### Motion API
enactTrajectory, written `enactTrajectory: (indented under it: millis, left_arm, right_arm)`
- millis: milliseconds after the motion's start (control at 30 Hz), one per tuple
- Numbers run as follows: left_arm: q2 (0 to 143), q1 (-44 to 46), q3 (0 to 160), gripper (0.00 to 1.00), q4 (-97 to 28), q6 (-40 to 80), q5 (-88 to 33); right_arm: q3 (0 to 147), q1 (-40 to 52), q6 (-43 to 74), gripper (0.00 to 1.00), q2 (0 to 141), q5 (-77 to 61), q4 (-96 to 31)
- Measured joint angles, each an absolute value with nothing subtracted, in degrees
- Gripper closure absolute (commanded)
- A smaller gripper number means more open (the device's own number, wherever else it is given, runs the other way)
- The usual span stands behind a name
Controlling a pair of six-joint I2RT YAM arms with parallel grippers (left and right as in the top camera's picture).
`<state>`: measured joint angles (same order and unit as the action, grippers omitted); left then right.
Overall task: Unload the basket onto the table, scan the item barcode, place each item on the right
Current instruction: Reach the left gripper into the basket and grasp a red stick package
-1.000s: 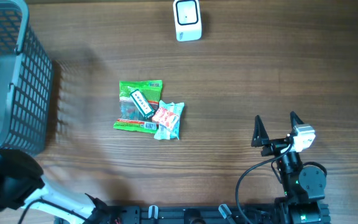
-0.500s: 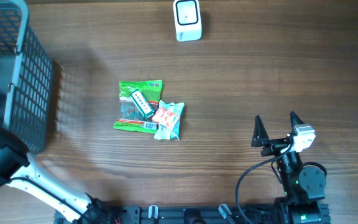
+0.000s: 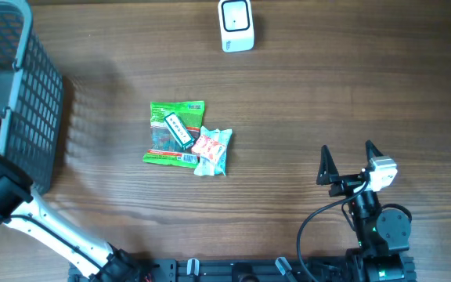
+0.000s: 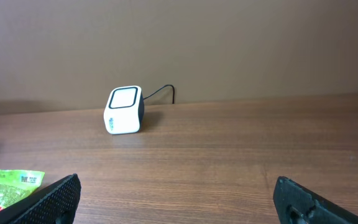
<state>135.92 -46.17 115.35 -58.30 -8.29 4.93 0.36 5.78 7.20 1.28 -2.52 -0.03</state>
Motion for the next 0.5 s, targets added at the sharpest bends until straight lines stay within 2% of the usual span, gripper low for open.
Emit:
enactTrajectory:
  millis: [133,200,233,300,333,500]
  left_arm:
    - [135.13,-46.94,113.84,0.14,-57.8,-8.27,2.68]
    - [134.67,-46.96,112.88,0.21,-57.58,-8.27,1.65]
    - [134.52,-46.96,112.53,0.27,-57.65,-8.27,0.91]
    - [134.28,-46.96,112.18,0.51,-58.02,-8.71,-0.86]
    - [134.21,-47.0,112.18,0.57,-58.39,-8.71,-1.78]
    - [133.6,-46.76,111.85,0.43,-61.73,-9.19,-10.76]
  right_arm:
    - [0.36,5.78,7.2,0.0,1.28,-2.52,-0.03]
    - [0.36,5.78,7.2,0.0,1.28,-2.52,-0.03]
    - [0.36,5.78,7.2,0.0,1.28,-2.52,-0.03]
    - [0.36,5.78,7.2,0.0,1.28,-2.52,-0.03]
    - [0.36,5.78,7.2,0.0,1.28,-2.52,-0.03]
    - [0.36,5.78,7.2,0.0,1.28,-2.52,-0.03]
